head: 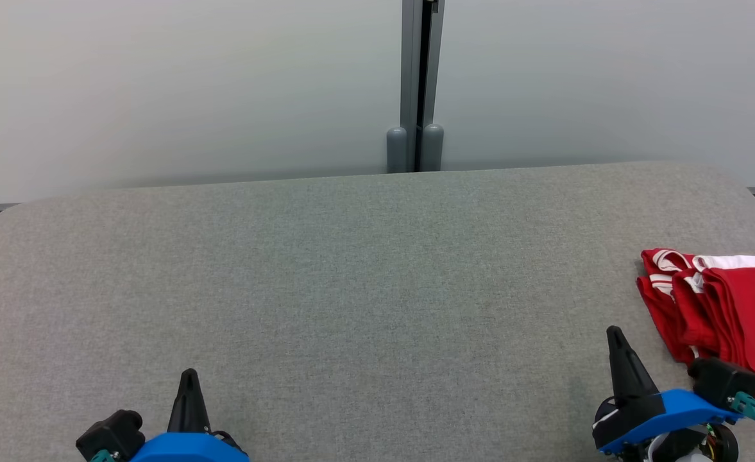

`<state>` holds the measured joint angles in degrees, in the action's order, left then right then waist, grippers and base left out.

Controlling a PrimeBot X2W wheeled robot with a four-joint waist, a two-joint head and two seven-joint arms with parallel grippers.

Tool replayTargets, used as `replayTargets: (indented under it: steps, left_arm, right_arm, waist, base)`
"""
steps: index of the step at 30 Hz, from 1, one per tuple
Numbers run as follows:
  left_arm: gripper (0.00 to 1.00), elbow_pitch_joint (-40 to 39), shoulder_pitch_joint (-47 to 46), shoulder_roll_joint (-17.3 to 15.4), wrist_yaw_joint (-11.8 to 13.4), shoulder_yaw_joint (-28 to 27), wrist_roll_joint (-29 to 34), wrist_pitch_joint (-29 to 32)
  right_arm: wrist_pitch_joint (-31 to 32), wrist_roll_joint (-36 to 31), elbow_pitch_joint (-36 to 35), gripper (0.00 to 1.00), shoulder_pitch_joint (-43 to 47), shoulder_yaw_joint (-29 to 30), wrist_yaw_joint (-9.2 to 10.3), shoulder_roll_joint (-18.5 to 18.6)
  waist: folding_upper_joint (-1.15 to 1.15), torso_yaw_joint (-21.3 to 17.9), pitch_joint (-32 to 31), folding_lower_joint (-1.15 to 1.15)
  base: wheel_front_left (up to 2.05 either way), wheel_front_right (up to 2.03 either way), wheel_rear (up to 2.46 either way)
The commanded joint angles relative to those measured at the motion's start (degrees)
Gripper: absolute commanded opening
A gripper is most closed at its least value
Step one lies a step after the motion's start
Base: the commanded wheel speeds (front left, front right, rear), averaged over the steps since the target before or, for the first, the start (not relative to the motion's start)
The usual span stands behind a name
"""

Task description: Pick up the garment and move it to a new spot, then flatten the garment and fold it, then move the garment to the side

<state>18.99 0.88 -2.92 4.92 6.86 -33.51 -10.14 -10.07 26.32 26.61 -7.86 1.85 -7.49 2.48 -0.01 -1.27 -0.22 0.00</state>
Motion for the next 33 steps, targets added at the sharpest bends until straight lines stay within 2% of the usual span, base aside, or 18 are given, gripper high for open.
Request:
replayTargets:
  steps: [1, 33]
  left_arm:
    - [0.0, -1.1, -2.1, -0.1, -0.7, -0.9, -2.8, 0.7]
    - [0.0, -2.8, -4.4, -0.1, -5.6, -5.9, -25.4, 7.1]
  right_arm:
    - [0.8, 3.3, -1.6, 0.0, -0.3, 0.3, 0.0, 0.3]
    - [7.2, 28.6, -6.2, 0.0, 0.6, 2.1, 0.0, 0.4]
  waist:
    - [0.0, 0.0, 0.0, 0.0]
    - [0.0, 0.4, 0.1, 0.0]
  base:
    - [0.0, 0.0, 0.0]
    - [0.0, 0.0, 0.0]
